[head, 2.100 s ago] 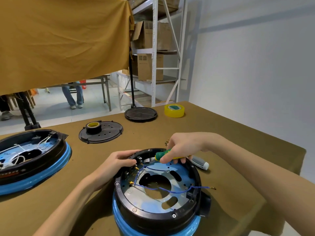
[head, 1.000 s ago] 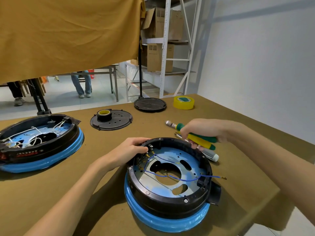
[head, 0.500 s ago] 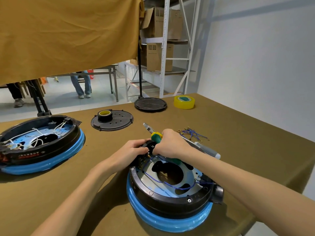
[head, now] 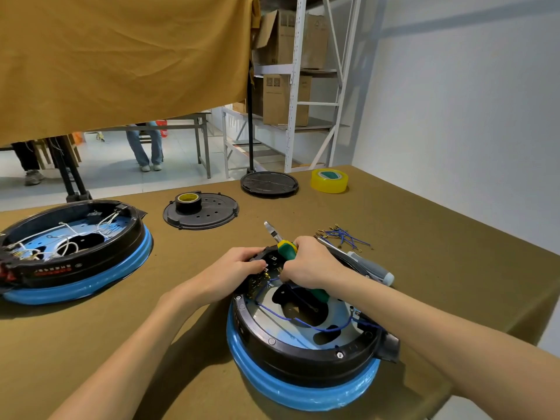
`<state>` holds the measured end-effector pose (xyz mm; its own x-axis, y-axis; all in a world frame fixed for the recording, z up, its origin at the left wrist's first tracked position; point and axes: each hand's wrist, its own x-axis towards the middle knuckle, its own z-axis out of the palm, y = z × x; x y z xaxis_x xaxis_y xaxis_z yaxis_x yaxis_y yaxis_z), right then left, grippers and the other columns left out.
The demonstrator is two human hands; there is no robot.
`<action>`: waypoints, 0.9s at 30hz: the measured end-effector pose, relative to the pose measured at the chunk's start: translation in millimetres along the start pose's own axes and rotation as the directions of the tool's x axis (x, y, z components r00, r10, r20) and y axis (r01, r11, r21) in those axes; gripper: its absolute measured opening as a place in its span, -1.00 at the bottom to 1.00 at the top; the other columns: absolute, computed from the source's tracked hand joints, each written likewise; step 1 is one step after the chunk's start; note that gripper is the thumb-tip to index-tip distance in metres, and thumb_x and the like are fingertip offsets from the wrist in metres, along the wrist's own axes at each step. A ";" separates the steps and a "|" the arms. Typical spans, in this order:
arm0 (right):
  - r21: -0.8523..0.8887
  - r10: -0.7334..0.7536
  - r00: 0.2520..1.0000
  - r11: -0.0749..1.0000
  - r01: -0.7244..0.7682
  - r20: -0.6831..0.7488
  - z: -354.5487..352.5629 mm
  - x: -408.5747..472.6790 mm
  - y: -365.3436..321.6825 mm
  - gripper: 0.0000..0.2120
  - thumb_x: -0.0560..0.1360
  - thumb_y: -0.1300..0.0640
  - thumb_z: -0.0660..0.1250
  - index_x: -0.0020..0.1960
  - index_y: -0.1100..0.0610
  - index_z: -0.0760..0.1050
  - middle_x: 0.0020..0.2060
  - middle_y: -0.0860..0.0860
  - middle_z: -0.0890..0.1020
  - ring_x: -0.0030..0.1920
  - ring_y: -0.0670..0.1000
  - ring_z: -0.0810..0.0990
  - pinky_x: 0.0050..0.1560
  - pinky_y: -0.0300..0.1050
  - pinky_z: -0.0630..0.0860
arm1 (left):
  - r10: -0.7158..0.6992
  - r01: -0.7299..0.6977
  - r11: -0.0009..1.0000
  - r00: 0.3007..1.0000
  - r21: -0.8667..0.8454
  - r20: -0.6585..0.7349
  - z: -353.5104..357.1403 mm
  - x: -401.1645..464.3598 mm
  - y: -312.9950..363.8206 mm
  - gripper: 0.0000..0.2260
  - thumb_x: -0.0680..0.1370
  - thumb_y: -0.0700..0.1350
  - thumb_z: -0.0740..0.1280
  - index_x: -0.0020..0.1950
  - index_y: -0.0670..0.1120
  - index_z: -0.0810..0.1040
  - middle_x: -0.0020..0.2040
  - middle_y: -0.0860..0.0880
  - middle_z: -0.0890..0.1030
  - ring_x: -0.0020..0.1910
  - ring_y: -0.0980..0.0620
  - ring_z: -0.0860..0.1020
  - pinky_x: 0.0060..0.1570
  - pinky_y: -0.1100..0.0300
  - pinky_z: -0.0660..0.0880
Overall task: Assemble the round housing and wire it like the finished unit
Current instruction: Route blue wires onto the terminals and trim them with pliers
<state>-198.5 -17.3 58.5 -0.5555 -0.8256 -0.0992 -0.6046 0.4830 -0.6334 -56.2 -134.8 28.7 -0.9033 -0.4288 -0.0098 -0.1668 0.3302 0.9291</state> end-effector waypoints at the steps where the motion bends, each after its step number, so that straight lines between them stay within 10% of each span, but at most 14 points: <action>1: 0.026 -0.009 1.000 1.000 0.010 -0.011 0.9 -1.1 1.2 -0.71 0.42 0.20 0.47 0.09 0.21 0.48 -0.03 0.17 0.63 0.04 0.21 0.64 0.11 0.17 0.61 | -0.004 0.004 1.000 1.000 0.004 0.001 -0.2 -0.1 -0.2 -0.74 0.71 -0.16 0.20 0.22 0.17 0.57 0.06 0.10 0.73 0.05 0.13 0.68 -0.04 0.39 0.54; 8: 0.190 -0.123 0.988 0.972 0.139 -0.089 0.3 -4.2 10.7 -0.75 0.38 0.26 0.52 -0.08 0.14 0.47 -0.25 0.03 0.54 -0.22 0.04 0.51 -0.13 -0.01 0.51 | 0.087 -0.060 0.989 0.975 0.134 -0.205 -4.6 0.3 -2.6 -0.73 0.59 -0.12 0.44 0.22 0.08 0.47 0.25 0.10 0.57 0.25 0.13 0.55 0.16 0.27 0.50; 22: 0.184 -0.366 0.930 0.912 0.366 -0.036 -3.6 -6.8 21.0 -0.69 0.40 0.28 0.55 0.00 0.10 0.48 -0.09 0.13 0.69 -0.03 0.19 0.66 0.09 0.20 0.62 | 0.128 -0.053 0.908 0.980 0.416 -0.154 -0.5 -1.4 12.9 -0.93 0.51 0.00 0.52 -0.09 0.20 0.69 0.16 0.34 0.46 0.25 0.22 0.45 0.37 0.00 0.41; 27: 0.069 -0.372 0.926 0.924 0.376 -0.061 -15.5 -11.8 19.0 -0.69 0.42 -0.08 0.56 0.00 0.00 0.51 -0.13 -0.05 0.66 -0.12 -0.02 0.63 -0.10 -0.06 0.60 | 0.102 -0.038 0.923 0.984 0.383 -0.148 -0.2 -1.7 15.6 -0.95 0.49 0.02 0.54 -0.13 0.16 0.70 0.20 0.26 0.50 0.19 0.29 0.47 0.34 0.03 0.43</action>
<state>-212.3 6.2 59.6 -0.3244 -0.9266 0.1901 -0.7278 0.1161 -0.6758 -57.2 -129.1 43.3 -0.8470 -0.5130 0.1395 -0.2713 0.6429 0.7163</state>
